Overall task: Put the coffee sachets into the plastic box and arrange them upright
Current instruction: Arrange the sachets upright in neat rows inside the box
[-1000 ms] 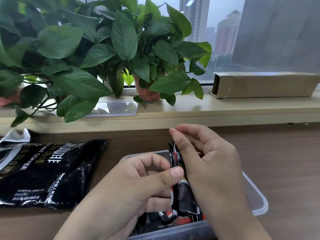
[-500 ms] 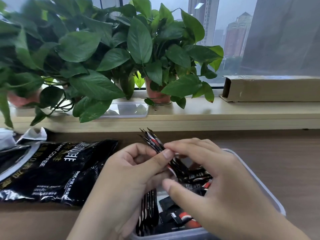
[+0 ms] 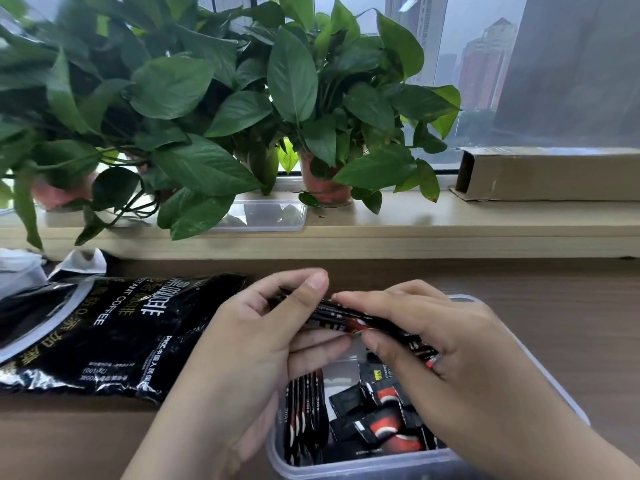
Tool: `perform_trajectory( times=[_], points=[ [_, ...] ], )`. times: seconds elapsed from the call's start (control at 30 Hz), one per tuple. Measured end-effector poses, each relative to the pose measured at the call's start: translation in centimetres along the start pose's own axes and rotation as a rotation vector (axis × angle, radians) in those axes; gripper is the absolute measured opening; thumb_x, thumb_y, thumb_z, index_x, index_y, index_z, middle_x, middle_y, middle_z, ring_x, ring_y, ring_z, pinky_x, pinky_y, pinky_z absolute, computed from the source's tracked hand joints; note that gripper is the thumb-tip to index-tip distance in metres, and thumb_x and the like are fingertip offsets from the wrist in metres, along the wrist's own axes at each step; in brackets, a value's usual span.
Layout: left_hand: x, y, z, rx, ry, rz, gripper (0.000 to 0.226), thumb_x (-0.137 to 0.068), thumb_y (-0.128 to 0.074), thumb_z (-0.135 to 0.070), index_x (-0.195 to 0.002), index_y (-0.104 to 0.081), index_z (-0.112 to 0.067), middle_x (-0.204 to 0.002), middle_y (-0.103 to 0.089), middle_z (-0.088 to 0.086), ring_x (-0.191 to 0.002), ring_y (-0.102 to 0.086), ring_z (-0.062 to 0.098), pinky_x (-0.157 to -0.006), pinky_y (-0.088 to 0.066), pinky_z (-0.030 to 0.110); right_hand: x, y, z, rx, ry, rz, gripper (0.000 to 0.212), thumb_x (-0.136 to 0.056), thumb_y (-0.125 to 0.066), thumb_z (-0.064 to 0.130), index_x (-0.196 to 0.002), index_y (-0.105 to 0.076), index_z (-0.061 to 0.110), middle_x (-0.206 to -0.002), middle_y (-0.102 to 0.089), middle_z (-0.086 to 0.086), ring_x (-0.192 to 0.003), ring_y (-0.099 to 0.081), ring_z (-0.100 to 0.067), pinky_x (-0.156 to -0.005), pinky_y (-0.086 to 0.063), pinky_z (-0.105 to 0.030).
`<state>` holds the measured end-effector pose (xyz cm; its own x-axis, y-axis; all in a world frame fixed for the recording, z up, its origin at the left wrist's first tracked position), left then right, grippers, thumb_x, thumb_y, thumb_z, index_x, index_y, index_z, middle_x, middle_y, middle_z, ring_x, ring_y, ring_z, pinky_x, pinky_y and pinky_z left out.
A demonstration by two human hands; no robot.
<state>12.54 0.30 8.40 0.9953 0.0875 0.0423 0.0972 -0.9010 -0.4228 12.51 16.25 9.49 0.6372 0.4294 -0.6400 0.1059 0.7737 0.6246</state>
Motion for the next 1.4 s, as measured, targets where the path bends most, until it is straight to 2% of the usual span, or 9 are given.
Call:
perform_trajectory(
  times=[0.17,0.27,0.4,0.5,0.63,0.73,0.9,1.23,1.4],
  points=[
    [0.1,-0.3,0.3,-0.036,-0.029,0.016,0.023,-0.072,-0.071,-0.025,-0.078,-0.072,-0.003,-0.080,-0.077,0.023,-0.066,-0.077,0.026,-0.057,-0.061,0.026,0.1,-1.1,0.3,0.007,-0.044,0.048,0.035,-0.094,-0.053,0.021,-0.128,-0.056,0.025,-0.118,-0.057,0.021,-0.111,-0.055,0.002,-0.092,-0.036,-0.004],
    [0.2,-0.3,0.0,-0.028,-0.058,0.004,0.019,-0.074,-0.070,-0.024,-0.068,-0.072,-0.006,-0.076,-0.076,0.022,-0.062,-0.076,0.025,-0.054,-0.060,0.025,0.2,-1.4,0.3,0.008,-0.141,0.042,0.034,-0.094,-0.042,0.041,-0.126,-0.043,0.032,-0.117,-0.049,0.020,-0.108,-0.049,0.010,-0.088,-0.031,0.001],
    [0.3,-0.3,-0.2,-0.052,-0.074,0.007,0.022,-0.072,-0.070,-0.024,-0.078,-0.068,-0.002,-0.071,-0.076,0.019,-0.058,-0.075,0.024,-0.054,-0.060,0.026,0.5,-1.3,-0.1,0.046,-0.294,0.154,0.029,-0.089,-0.019,0.066,-0.116,-0.023,0.055,-0.105,-0.048,0.028,-0.099,-0.049,0.013,-0.080,-0.034,-0.001],
    [0.3,-0.4,-0.1,-0.082,-0.063,0.017,0.027,-0.072,-0.069,-0.027,-0.081,-0.062,-0.002,-0.072,-0.076,0.019,-0.056,-0.075,0.024,-0.052,-0.060,0.026,0.3,-1.2,0.3,0.087,-0.281,0.235,0.032,-0.079,-0.014,0.070,-0.108,-0.020,0.056,-0.088,-0.049,0.024,-0.091,-0.050,0.012,-0.073,-0.038,-0.007],
    [0.3,-0.1,-0.4,-0.166,-0.087,-0.002,0.034,-0.072,-0.068,-0.032,-0.085,-0.059,-0.002,-0.065,-0.075,0.017,-0.053,-0.074,0.024,-0.051,-0.060,0.026,0.2,-1.5,0.6,0.100,-0.226,0.283,0.028,-0.085,-0.019,0.064,-0.108,-0.025,0.050,-0.076,-0.045,0.020,-0.082,-0.048,0.012,-0.068,-0.037,-0.011],
    [0.1,0.2,-0.3,-0.204,-0.113,-0.012,0.030,-0.073,-0.069,-0.030,-0.081,-0.061,-0.003,-0.067,-0.075,0.018,-0.055,-0.074,0.024,-0.053,-0.061,0.027,0.0,-1.6,0.3,0.194,-0.149,0.222,0.021,-0.099,-0.032,0.056,-0.113,-0.041,0.044,-0.086,-0.049,0.024,-0.082,-0.049,0.007,-0.065,-0.036,-0.011],
    [-0.3,0.7,0.1,-0.323,-0.177,-0.032,0.026,-0.072,-0.072,-0.033,-0.079,-0.066,-0.009,-0.070,-0.077,0.013,-0.061,-0.076,0.022,-0.058,-0.062,0.028,-0.4,-0.8,0.8,0.318,-0.042,0.016,0.026,-0.083,-0.066,0.037,-0.107,-0.072,0.027,-0.094,-0.060,0.011,-0.087,-0.058,-0.009,-0.076,-0.045,-0.018],
    [0.2,0.1,0.0,-0.482,-0.263,0.038,0.026,-0.068,-0.071,-0.042,-0.073,-0.069,-0.017,-0.055,-0.068,0.001,-0.053,-0.067,0.012,-0.056,-0.060,0.032,-1.1,-1.5,1.6,0.298,-0.043,-0.011,0.010,-0.075,-0.071,0.025,-0.071,-0.069,0.015,-0.071,-0.059,0.004,-0.063,-0.054,-0.014,-0.057,-0.049,-0.028],
    [0.4,-0.2,-0.2,-0.450,-0.250,0.069,0.029,-0.070,-0.069,-0.045,-0.076,-0.072,-0.017,-0.059,-0.071,0.002,-0.051,-0.067,0.009,-0.052,-0.058,0.026,-1.3,-1.3,1.4,0.264,-0.065,0.018,0.010,-0.071,-0.070,0.025,-0.066,-0.068,0.016,-0.065,-0.056,0.006,-0.057,-0.046,-0.009,-0.056,-0.036,-0.016]
  ],
)
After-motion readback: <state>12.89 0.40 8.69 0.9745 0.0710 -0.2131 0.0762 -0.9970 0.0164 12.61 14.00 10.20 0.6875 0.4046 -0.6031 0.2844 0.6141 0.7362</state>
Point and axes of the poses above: each hand's wrist, its own x-axis away from the middle knuckle, its own y-axis out of the back of the hand, z = x × y, the point moved 4 cm from there along -x, towards the middle knuckle
